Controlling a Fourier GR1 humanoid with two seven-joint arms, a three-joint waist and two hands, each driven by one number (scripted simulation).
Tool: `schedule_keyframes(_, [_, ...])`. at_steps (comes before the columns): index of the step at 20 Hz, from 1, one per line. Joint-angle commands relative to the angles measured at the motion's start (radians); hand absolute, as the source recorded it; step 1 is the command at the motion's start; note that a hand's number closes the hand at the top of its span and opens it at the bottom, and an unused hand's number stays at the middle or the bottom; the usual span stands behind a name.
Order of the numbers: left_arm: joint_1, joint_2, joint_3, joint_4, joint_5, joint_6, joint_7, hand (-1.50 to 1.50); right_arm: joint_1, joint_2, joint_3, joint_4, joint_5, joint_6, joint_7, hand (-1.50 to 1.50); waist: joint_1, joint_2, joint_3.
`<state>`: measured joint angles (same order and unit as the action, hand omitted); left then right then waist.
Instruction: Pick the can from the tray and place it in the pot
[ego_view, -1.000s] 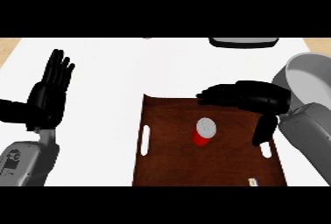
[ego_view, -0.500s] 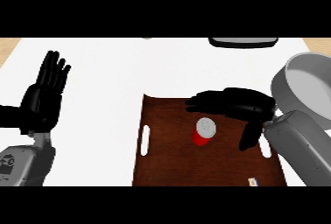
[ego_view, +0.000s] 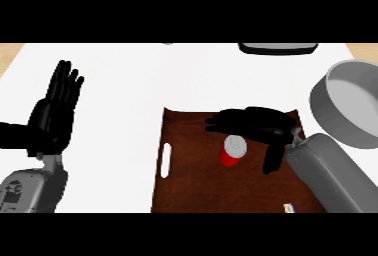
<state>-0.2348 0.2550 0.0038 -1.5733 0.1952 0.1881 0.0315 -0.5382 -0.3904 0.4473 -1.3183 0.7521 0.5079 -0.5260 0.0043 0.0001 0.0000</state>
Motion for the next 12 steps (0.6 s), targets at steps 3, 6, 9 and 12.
schedule_keyframes(3, [-0.031, 0.002, 0.042, 0.006, 0.006, -0.039, 0.032, 0.00, -0.024, 0.118, -0.025, 0.052, 0.075, 0.008, 0.009, -1.50, -0.001, 0.000, 0.000])
schedule_keyframes(6, [-0.042, 0.027, 0.092, 0.055, 0.022, -0.079, -0.005, 0.00, 0.028, 0.106, -0.011, 0.102, 0.128, -0.067, -0.077, -1.50, -0.003, 0.000, 0.000])
schedule_keyframes(9, [-0.058, -0.013, 0.055, 0.008, -0.026, -0.033, 0.052, 0.00, 0.053, 0.115, -0.031, 0.110, 0.154, -0.065, -0.114, -1.50, -0.003, 0.000, 0.000])
schedule_keyframes(12, [-0.061, -0.011, 0.086, 0.095, -0.011, -0.074, -0.031, 0.00, -0.056, 0.181, -0.044, 0.224, 0.169, -0.036, -0.103, -1.50, 0.001, 0.002, 0.000])
